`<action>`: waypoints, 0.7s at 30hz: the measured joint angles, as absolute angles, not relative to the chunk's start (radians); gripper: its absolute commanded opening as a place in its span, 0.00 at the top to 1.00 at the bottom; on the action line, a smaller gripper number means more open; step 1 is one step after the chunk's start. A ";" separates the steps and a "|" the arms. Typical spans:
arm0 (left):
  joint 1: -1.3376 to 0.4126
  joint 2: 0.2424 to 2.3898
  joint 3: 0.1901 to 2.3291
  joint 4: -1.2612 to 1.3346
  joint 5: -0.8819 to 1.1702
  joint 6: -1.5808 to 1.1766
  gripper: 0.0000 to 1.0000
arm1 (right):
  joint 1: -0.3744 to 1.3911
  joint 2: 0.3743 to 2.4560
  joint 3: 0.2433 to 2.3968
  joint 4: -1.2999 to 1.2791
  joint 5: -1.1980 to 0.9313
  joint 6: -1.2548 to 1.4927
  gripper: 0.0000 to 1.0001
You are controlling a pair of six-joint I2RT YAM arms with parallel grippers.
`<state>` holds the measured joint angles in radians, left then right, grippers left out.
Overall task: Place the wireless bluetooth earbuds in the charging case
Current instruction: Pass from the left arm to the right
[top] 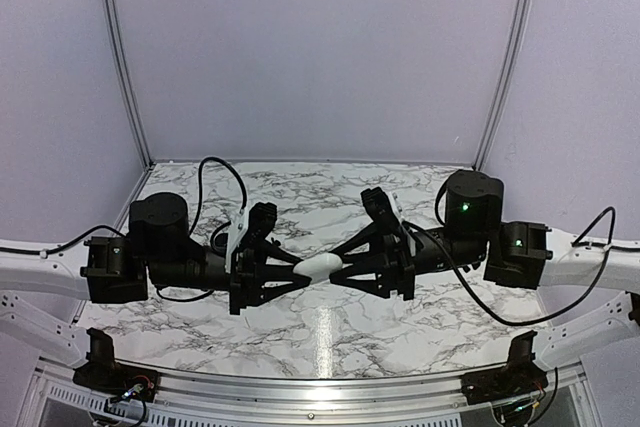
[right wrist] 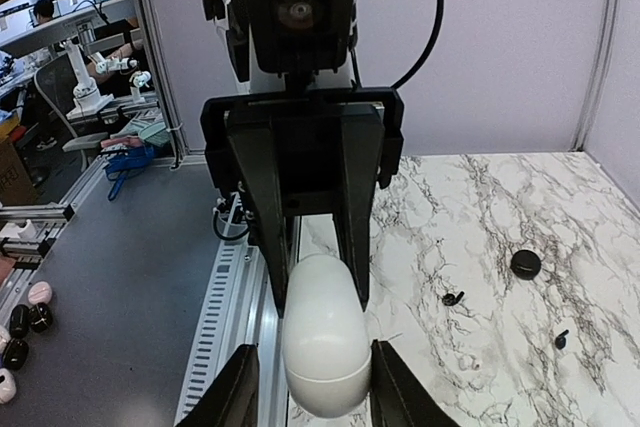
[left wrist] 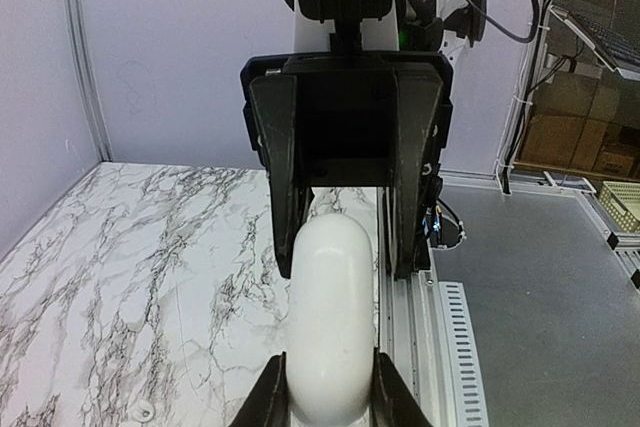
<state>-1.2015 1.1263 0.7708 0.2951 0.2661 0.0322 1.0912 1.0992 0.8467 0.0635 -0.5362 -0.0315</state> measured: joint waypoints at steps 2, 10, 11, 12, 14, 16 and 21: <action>-1.200 1.133 0.771 0.295 0.270 0.029 1.00 | 1.092 1.102 0.847 0.055 -0.532 -0.039 0.62; -1.195 1.147 0.773 0.297 0.284 0.026 1.00 | 1.093 1.104 0.848 0.035 -0.529 -0.060 0.62; -1.195 1.148 0.773 0.298 0.287 0.025 1.00 | 1.094 1.105 0.848 0.035 -0.529 -0.062 0.62; -1.195 1.150 0.773 0.301 0.288 0.025 1.00 | 1.095 1.106 0.848 0.035 -0.529 -0.062 0.61; -1.195 1.155 0.777 0.303 0.290 0.025 1.00 | 1.095 1.109 0.848 0.035 -0.529 -0.066 0.61; -1.194 1.160 0.785 0.305 0.292 0.023 1.00 | 1.095 1.112 0.848 0.035 -0.529 -0.073 0.61; -1.192 1.162 0.790 0.319 0.296 0.018 1.00 | 1.096 1.118 0.848 0.032 -0.530 -0.080 0.62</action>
<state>-1.1919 1.1618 0.7902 0.3187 0.2958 0.0181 1.0958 1.1175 0.8482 0.0319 -0.5297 -0.0803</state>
